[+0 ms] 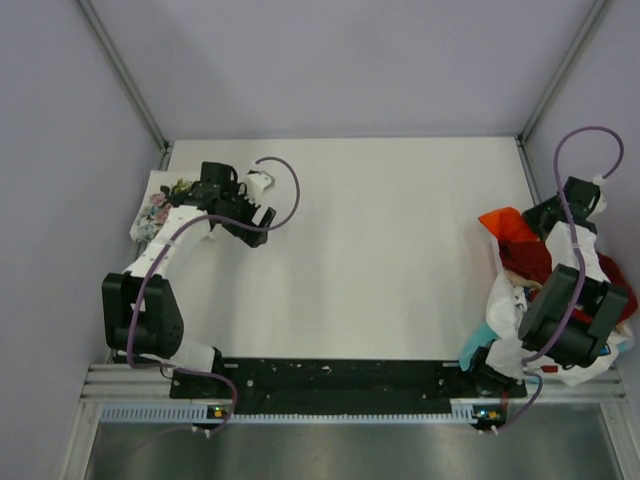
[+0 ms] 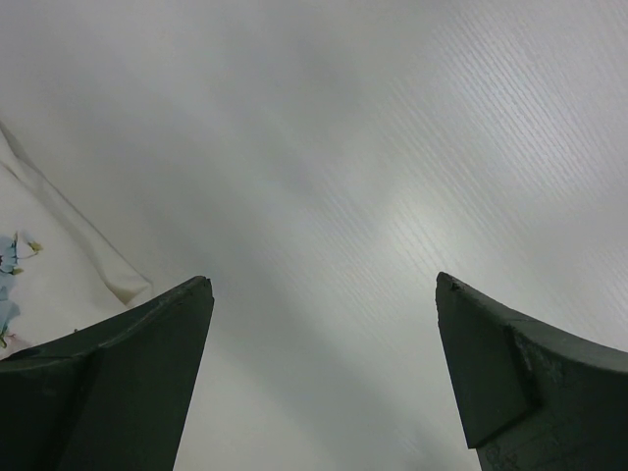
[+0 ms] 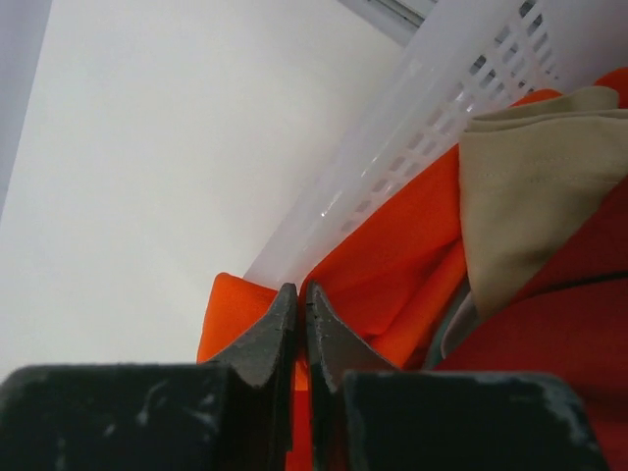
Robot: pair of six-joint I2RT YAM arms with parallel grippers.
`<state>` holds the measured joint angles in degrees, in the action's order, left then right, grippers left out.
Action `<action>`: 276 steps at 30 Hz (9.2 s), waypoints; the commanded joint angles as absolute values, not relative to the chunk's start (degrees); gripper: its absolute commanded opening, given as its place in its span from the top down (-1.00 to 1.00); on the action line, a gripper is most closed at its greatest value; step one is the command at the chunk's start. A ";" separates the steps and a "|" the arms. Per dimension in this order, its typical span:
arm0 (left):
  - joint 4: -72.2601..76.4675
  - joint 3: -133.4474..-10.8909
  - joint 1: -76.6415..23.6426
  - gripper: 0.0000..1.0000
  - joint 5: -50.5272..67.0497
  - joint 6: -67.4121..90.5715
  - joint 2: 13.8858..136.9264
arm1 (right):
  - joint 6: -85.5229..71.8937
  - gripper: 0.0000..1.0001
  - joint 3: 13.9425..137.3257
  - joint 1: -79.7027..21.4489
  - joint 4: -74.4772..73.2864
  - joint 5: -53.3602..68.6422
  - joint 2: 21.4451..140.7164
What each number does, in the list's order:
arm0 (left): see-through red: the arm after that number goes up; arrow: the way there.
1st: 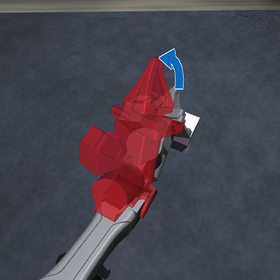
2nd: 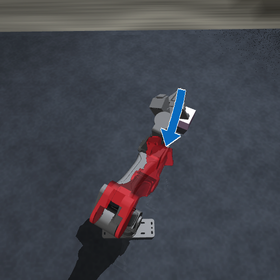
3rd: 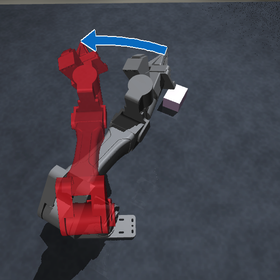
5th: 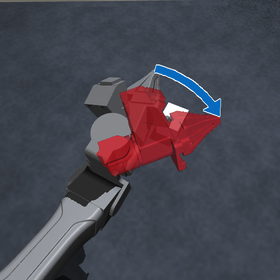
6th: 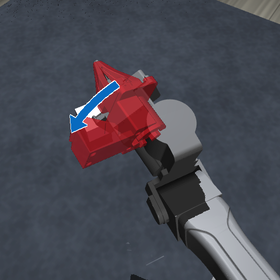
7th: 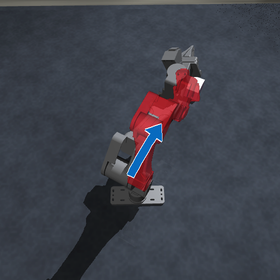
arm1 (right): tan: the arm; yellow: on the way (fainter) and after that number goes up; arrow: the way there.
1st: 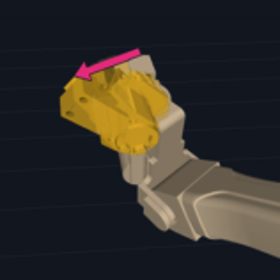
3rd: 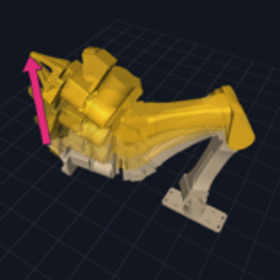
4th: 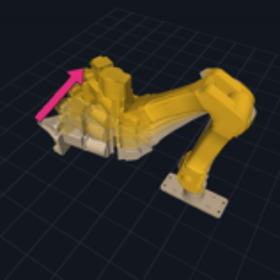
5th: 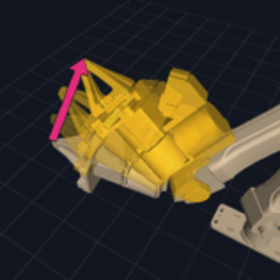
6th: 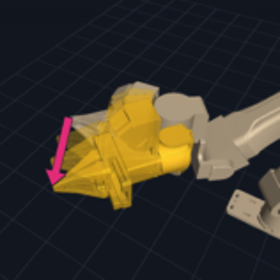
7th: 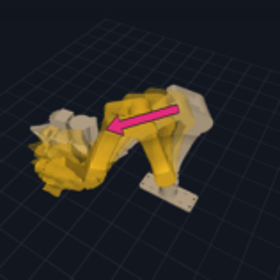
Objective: Fold and stack the t-shirts
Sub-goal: Grab crumpled tshirt from bin with the right arm, then move the tshirt to the center of the board, then flatten out the tshirt
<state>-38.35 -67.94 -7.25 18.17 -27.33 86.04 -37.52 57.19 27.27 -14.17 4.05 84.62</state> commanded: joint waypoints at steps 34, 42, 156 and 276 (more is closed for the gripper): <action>-36.74 -70.31 -7.03 -0.98 13.37 -26.02 84.99 | -24.46 1.00 113.62 9.19 8.37 25.49 76.18; -34.02 -71.37 -3.61 -0.98 4.31 -24.00 84.82 | -18.36 1.00 136.83 -20.46 2.62 30.75 94.47; -49.83 -55.90 -18.11 1.00 8.45 -42.10 81.74 | -24.61 0.03 54.41 -23.73 -43.68 2.72 83.24; -55.97 -87.57 -15.55 -0.36 15.02 -56.24 100.12 | -21.79 -0.18 72.98 -8.43 -37.00 -4.93 87.64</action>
<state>-46.59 -96.75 -13.78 1.96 -48.23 105.27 -22.28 82.30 -6.07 -35.59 -4.91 92.42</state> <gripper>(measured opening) 0.687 0.587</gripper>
